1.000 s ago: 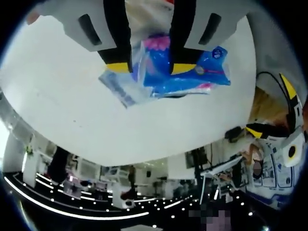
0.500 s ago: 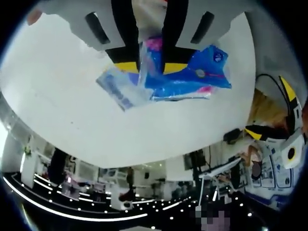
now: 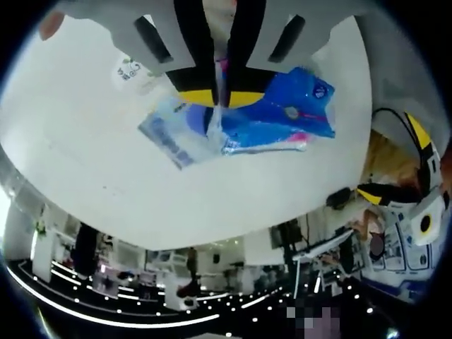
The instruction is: Arrange the tabletop items into an orderly group along one side of the table until the central work area is clear of visible clutter.
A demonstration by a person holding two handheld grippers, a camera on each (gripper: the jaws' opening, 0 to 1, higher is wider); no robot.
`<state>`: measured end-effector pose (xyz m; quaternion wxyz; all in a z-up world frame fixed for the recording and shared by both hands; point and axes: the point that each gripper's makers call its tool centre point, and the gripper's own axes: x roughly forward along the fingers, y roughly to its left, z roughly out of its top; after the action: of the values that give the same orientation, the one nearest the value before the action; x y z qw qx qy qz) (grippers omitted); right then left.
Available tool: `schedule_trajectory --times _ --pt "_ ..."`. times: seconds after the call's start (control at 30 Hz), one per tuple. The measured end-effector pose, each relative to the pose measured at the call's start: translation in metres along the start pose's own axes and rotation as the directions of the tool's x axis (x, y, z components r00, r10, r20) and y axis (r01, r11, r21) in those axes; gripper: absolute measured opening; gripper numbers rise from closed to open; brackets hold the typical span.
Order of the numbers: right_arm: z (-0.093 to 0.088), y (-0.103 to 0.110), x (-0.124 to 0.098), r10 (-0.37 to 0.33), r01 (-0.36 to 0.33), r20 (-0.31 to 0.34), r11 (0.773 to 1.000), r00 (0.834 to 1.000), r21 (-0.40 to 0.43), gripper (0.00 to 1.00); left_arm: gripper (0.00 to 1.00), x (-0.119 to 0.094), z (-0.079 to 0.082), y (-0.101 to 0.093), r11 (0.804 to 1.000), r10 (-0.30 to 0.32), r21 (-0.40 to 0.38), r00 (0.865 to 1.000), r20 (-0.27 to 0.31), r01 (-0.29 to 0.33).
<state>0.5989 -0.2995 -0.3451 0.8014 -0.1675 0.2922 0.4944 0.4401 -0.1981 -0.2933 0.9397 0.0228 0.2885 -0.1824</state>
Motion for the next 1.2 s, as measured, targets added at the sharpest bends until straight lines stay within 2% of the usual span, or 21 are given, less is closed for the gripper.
schedule_trajectory --times 0.37,0.5,0.73,1.0,1.2 --pt "-0.0052 0.0030 -0.0006 0.025 -0.025 0.010 0.995 1.000 0.092 0.02 0.81 0.0002 -0.0008 -0.0008 1.000 -0.003 -0.006 1.000 -0.002 0.003" --pt "-0.0068 0.0024 -0.0018 0.030 -0.032 0.017 0.991 0.999 0.129 0.01 0.81 -0.0015 0.0015 0.0027 1.000 0.004 -0.031 1.000 0.012 -0.003" --pt "-0.0072 0.0016 -0.0034 0.046 -0.054 0.042 0.973 0.998 0.224 0.01 0.80 0.0001 -0.0004 0.0010 1.000 -0.001 -0.030 1.000 -0.001 0.001" --pt "-0.0075 -0.0003 -0.0062 0.057 -0.073 0.064 0.955 0.996 0.289 0.01 0.80 0.0002 -0.0004 0.0004 1.000 -0.002 -0.028 1.000 -0.002 0.002" --pt "-0.0047 0.0005 -0.0077 0.060 -0.080 0.075 0.950 0.995 0.301 0.01 0.80 0.0001 -0.0005 0.0006 1.000 -0.002 -0.029 1.000 0.000 0.002"
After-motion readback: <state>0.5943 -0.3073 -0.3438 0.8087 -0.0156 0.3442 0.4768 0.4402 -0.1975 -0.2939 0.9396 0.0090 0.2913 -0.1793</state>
